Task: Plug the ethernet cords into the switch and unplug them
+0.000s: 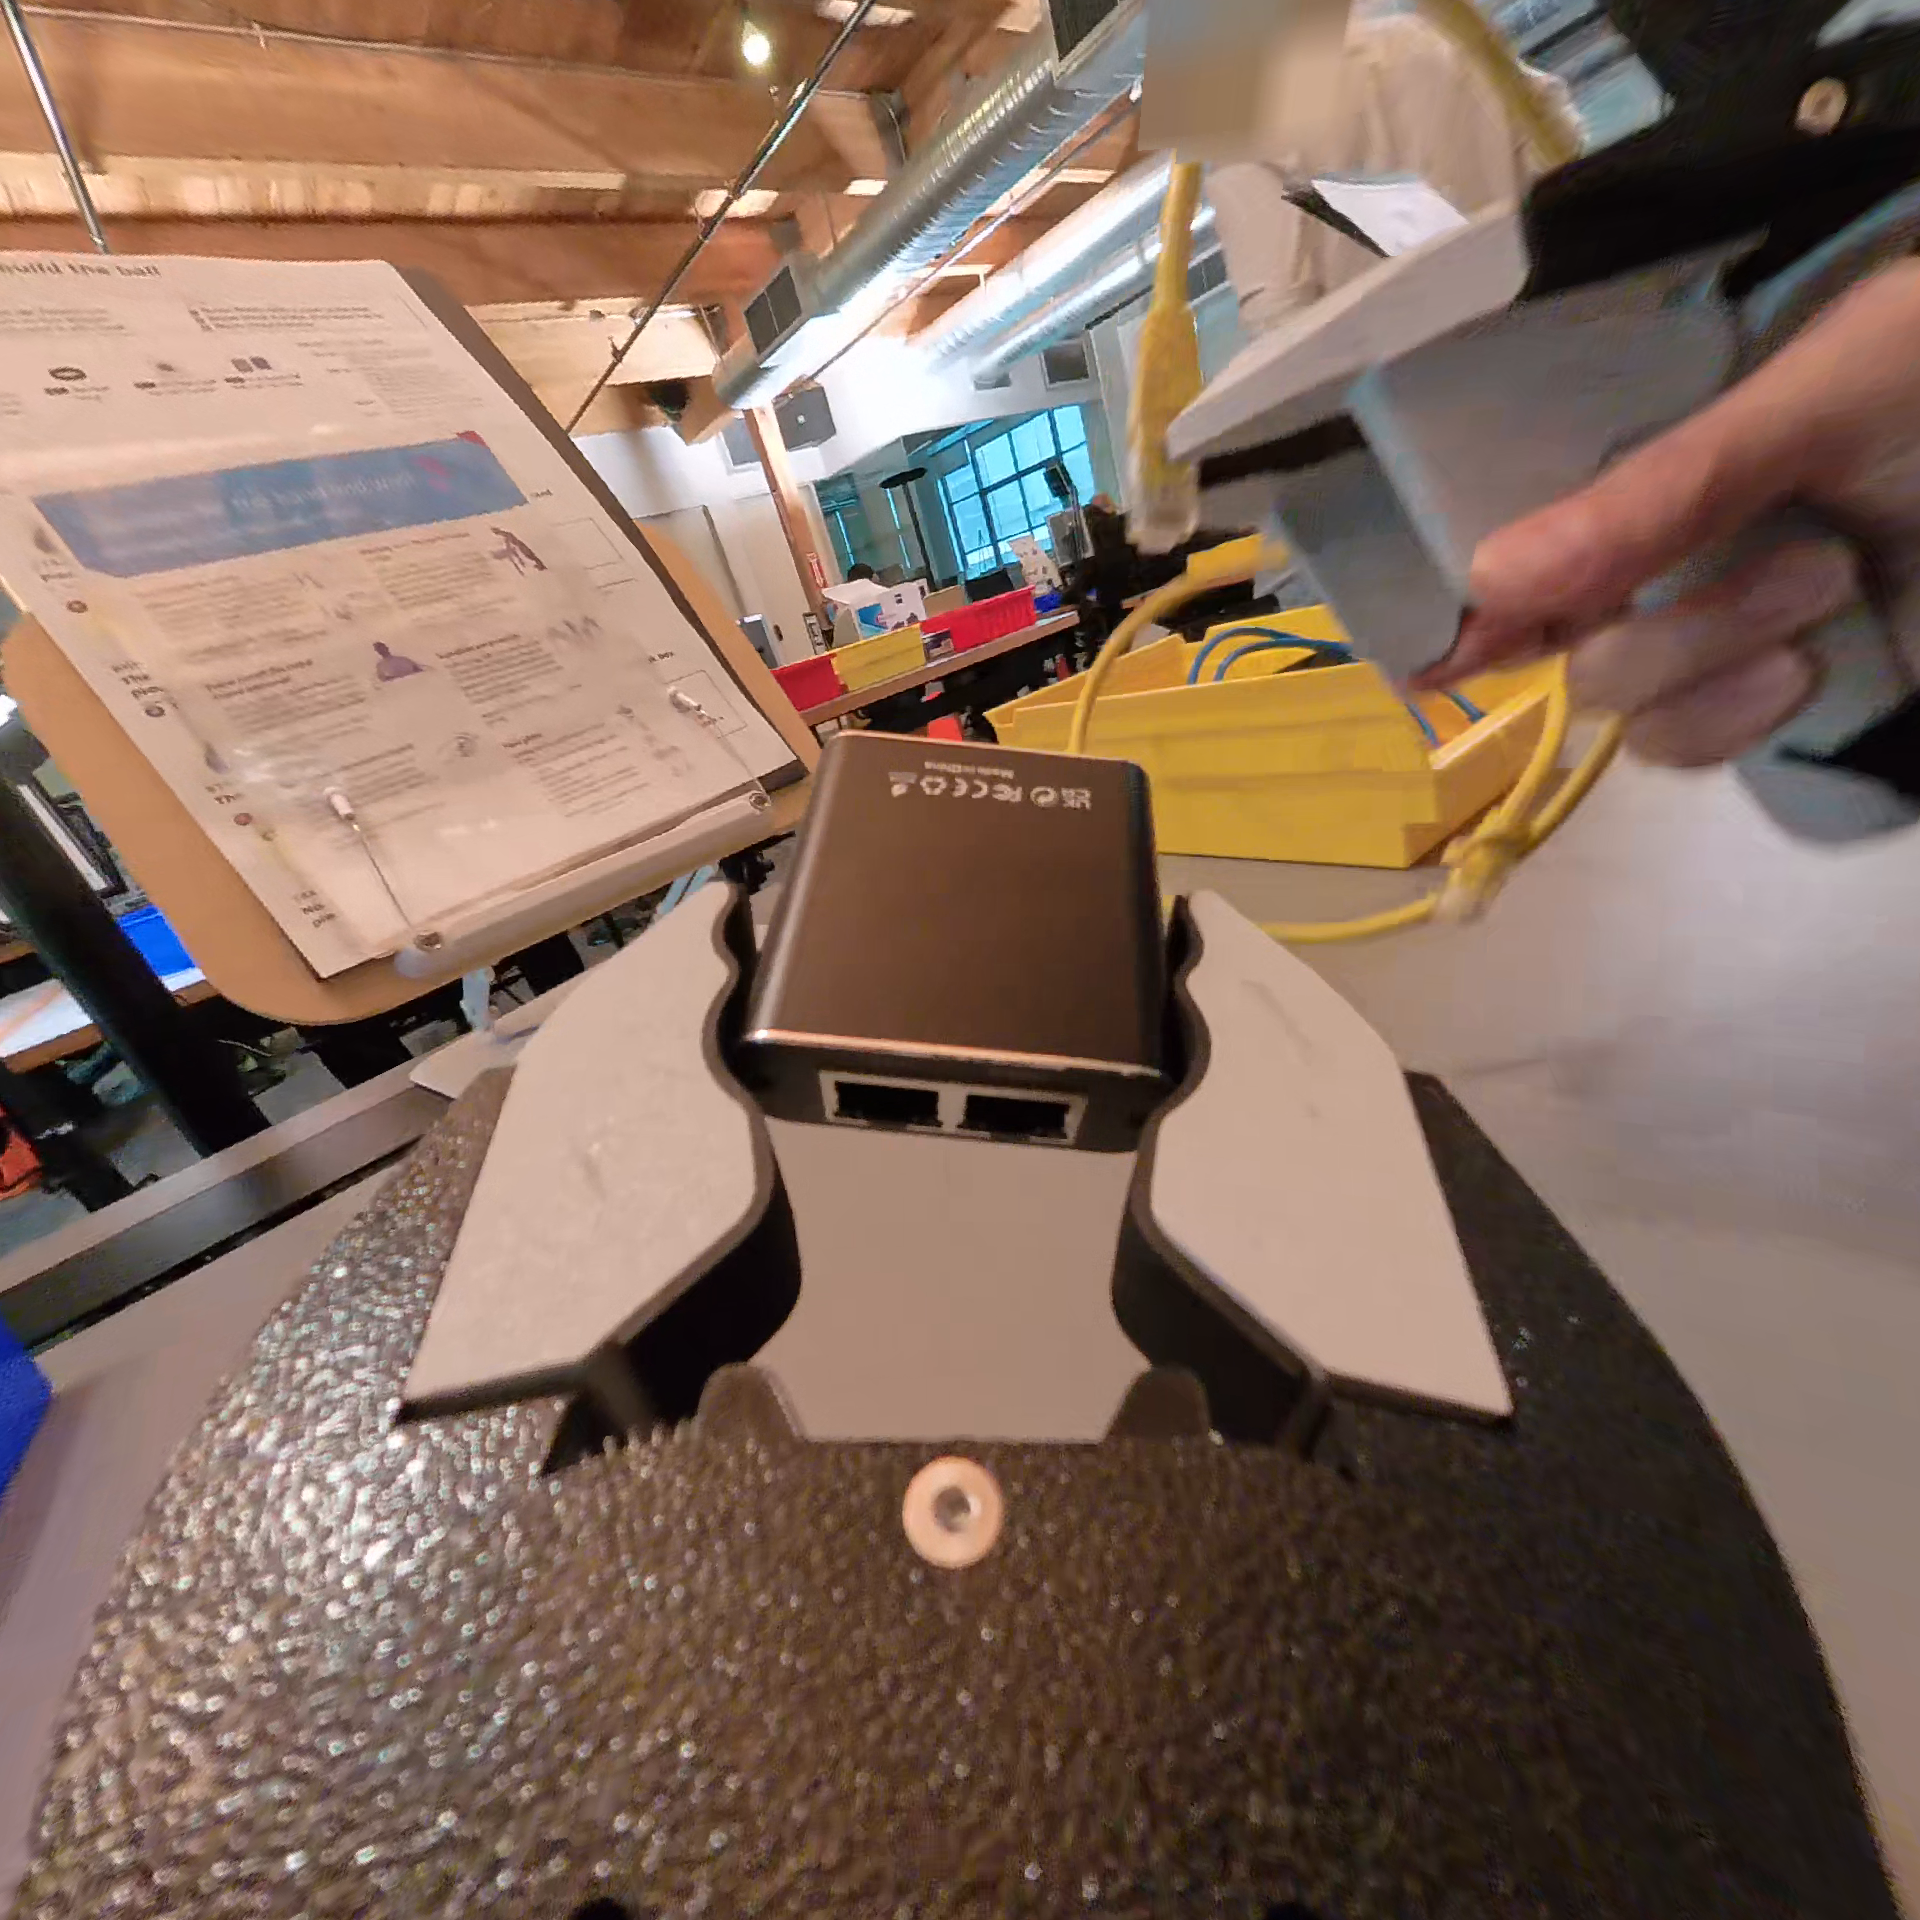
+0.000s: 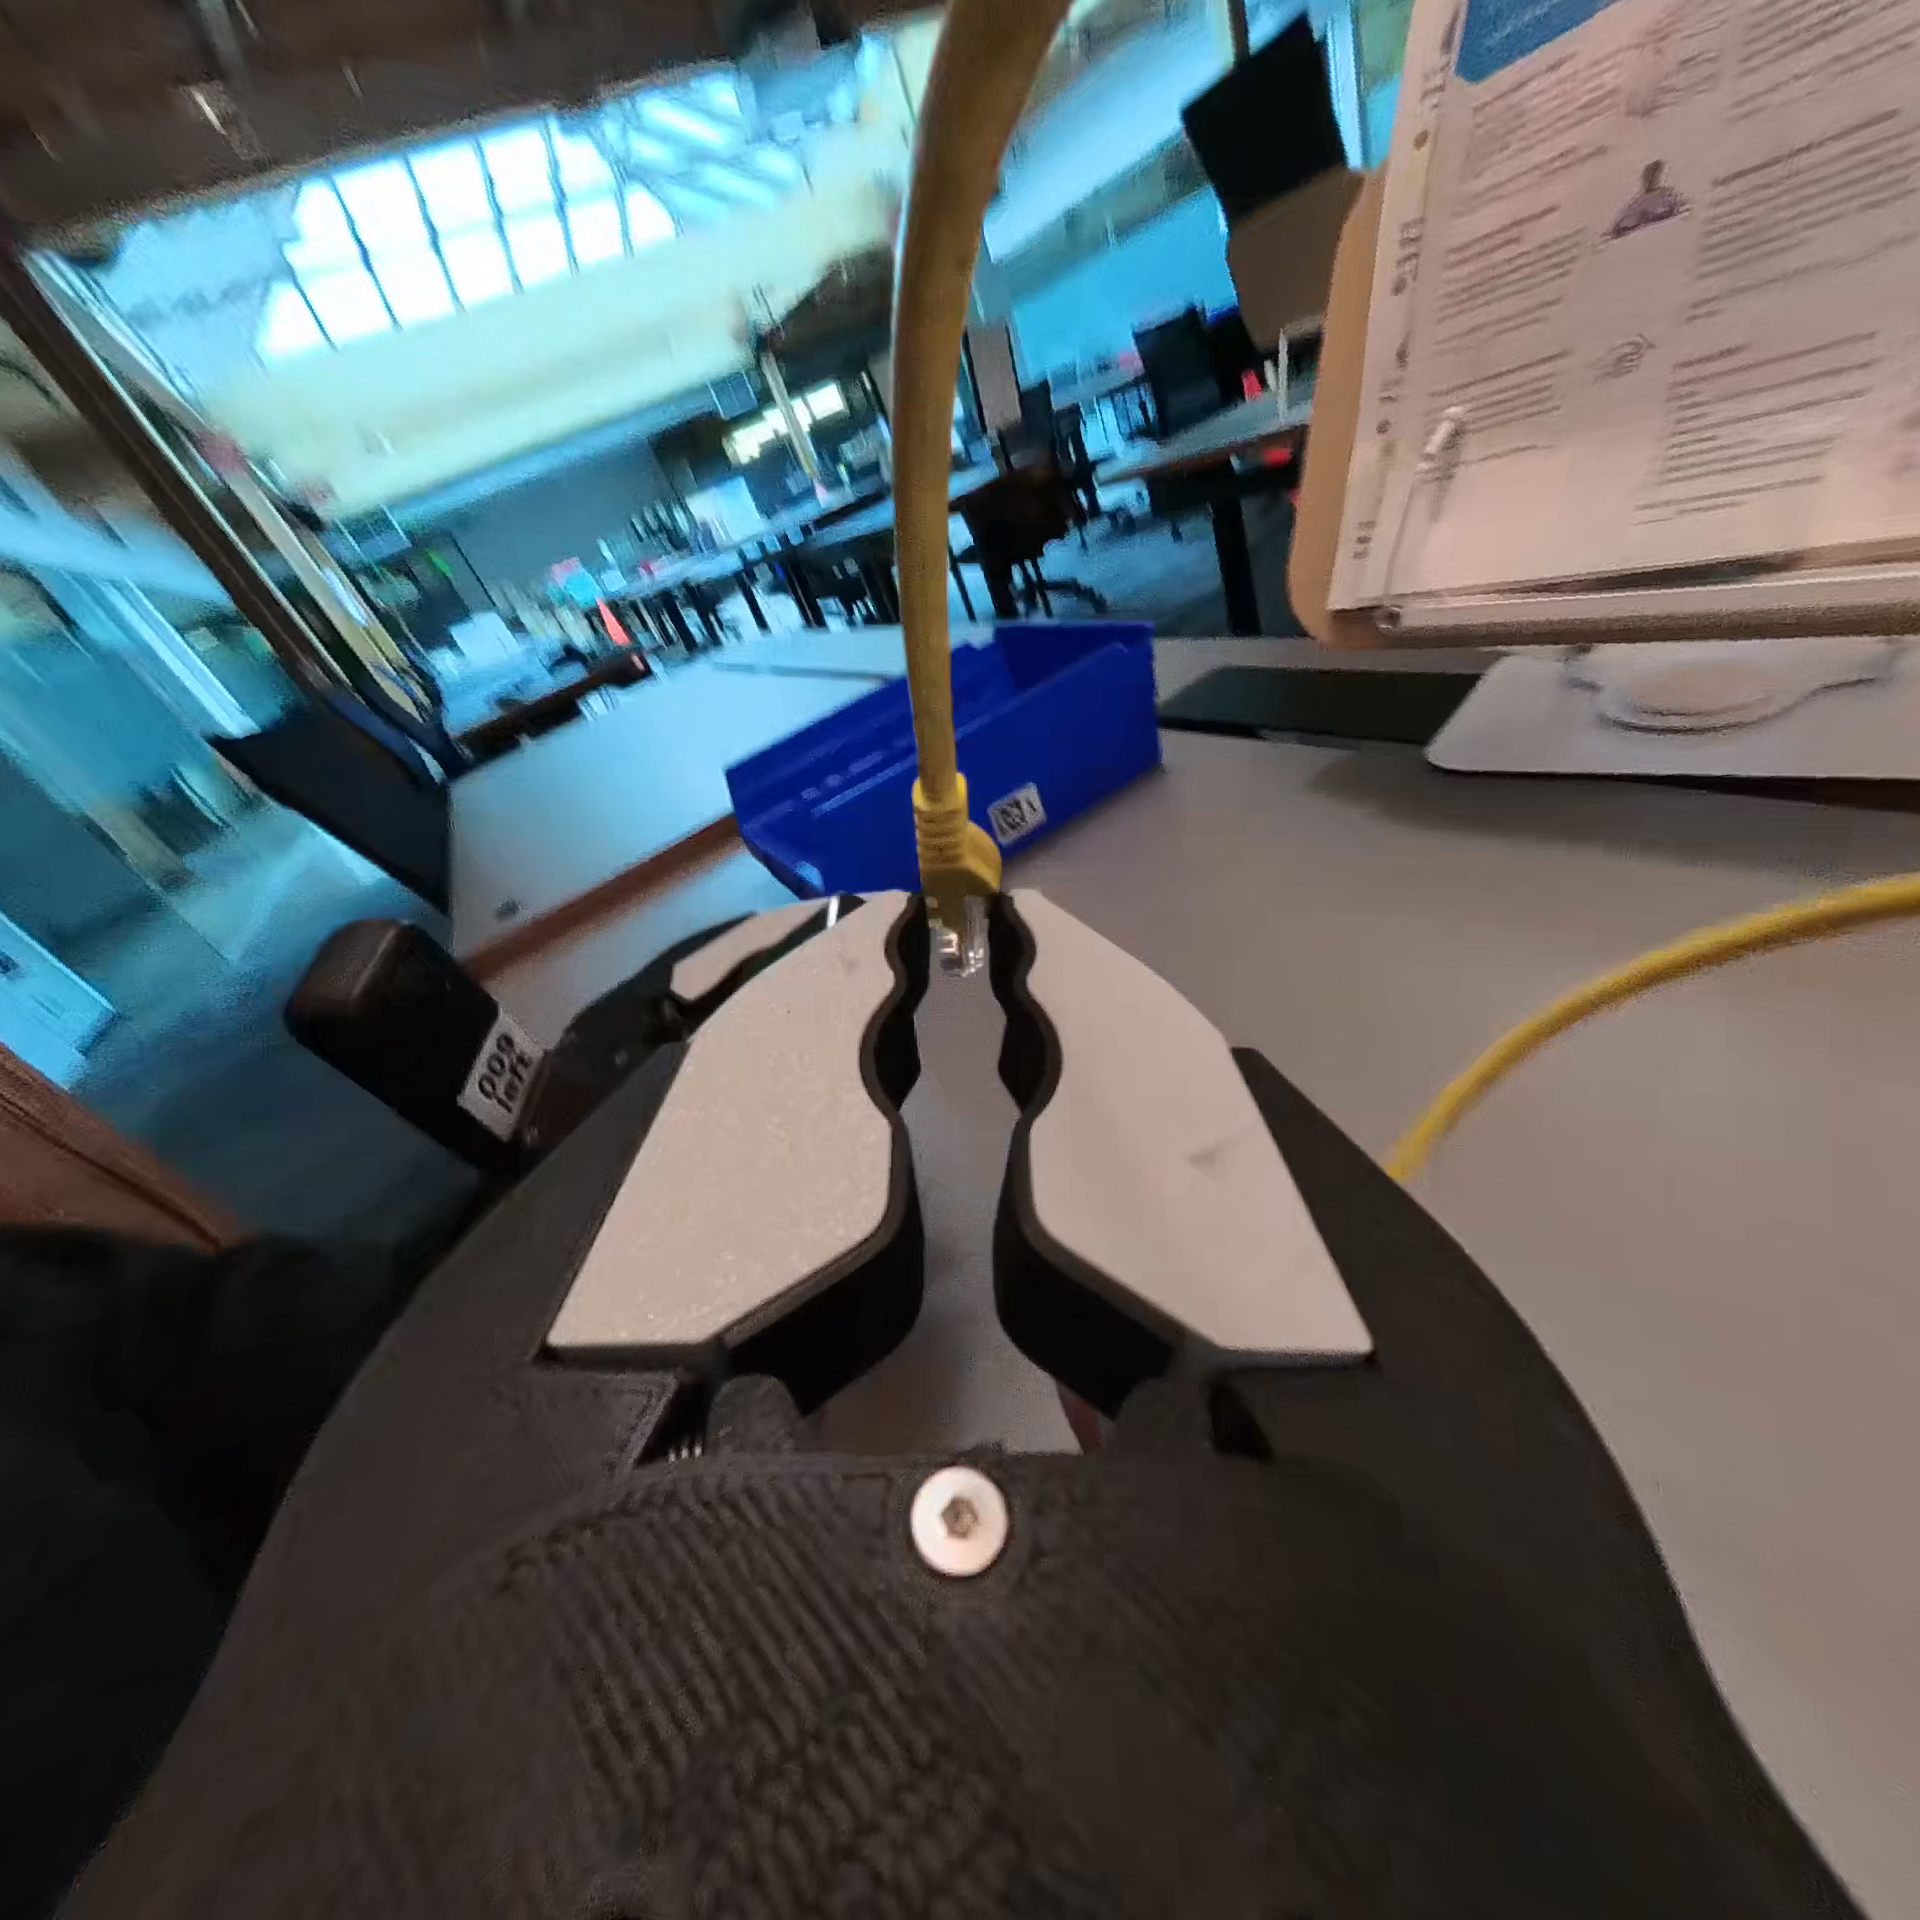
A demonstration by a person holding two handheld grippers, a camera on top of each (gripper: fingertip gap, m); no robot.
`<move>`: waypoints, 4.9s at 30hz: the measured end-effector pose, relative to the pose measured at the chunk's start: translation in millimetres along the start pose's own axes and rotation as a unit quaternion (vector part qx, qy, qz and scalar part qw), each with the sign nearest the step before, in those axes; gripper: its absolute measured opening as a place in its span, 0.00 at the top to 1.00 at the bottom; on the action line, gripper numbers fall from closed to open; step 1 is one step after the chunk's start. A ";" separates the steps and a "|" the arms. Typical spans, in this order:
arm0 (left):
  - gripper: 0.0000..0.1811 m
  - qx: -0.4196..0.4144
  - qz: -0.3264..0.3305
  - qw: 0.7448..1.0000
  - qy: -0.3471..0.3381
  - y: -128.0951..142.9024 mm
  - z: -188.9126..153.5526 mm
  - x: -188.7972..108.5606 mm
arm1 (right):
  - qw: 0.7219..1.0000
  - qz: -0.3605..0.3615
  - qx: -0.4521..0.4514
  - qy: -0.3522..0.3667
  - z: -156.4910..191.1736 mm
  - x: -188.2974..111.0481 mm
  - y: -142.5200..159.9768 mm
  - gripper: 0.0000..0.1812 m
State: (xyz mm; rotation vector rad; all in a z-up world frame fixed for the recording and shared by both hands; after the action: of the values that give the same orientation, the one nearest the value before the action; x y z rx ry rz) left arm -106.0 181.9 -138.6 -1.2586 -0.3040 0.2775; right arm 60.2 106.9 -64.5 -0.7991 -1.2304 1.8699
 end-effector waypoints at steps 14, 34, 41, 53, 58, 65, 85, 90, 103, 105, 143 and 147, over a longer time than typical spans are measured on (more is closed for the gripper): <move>0.59 -0.023 0.013 0.999 0.024 5.1 2.0 1.5 | 0.988 0.118 -0.051 0.089 -130.0 -143.3 -104.1 0.94; 0.59 -0.015 0.022 0.999 0.032 7.9 -0.1 1.6 | 0.869 0.433 0.166 0.171 -216.5 -134.2 0.8 0.55; 0.59 -0.007 0.012 0.998 0.056 5.8 -5.4 2.1 | 0.933 0.348 0.094 -0.007 -117.1 -101.4 -33.6 0.55; 0.59 0.127 -0.056 0.977 0.159 -6.0 -47.2 -4.7 | 0.851 0.401 0.176 -0.291 28.8 50.8 73.4 0.55; 0.59 0.123 -0.063 0.979 0.151 -6.3 -43.8 -5.5 | 0.846 0.392 0.165 -0.322 36.4 65.8 73.4 0.85; 0.56 0.134 -0.046 0.983 0.119 -1.2 -43.8 -3.3 | 0.882 0.437 0.048 -0.167 -13.9 55.5 38.5 0.86; 0.66 0.054 -0.021 0.993 0.101 3.5 -25.0 -1.1 | 0.620 0.692 -0.191 0.316 -315.3 -13.7 -51.4 0.86; 0.67 0.048 -0.021 0.994 0.099 4.1 -23.9 -2.8 | 0.644 0.645 -0.239 0.334 -312.9 -10.1 -66.4 0.72; 0.68 0.033 0.112 0.989 0.088 14.0 -34.3 26.0 | 0.887 0.266 -0.108 0.362 -141.9 -168.5 5.4 0.63; 0.68 -0.017 0.153 0.982 0.106 10.3 -49.0 53.6 | 0.884 0.240 -0.065 0.395 -133.0 -195.5 39.8 0.59; 0.97 -0.100 0.281 0.941 -0.160 36.7 68.3 1.0 | 0.983 0.177 -0.021 0.053 -9.9 52.3 -19.8 0.54; 0.96 -0.071 0.264 0.937 -0.219 40.0 76.8 -35.4 | 0.975 0.222 -0.008 -0.016 11.7 173.9 -56.5 0.49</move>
State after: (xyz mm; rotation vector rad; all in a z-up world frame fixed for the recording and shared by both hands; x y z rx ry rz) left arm -169.0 248.2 -158.1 -1.4010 -0.3650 1.0225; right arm -27.1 263.0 -24.6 -1.1297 -1.1530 2.2346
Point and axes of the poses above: each gripper's, where its closed fingertips meet, x out along the fingers, y out of its underside, z = x × y across the jaws, the point moved 7 cm from there along -x, back along the fingers, and after that the axes turned 5 degrees about z, right-handed, at the moved point
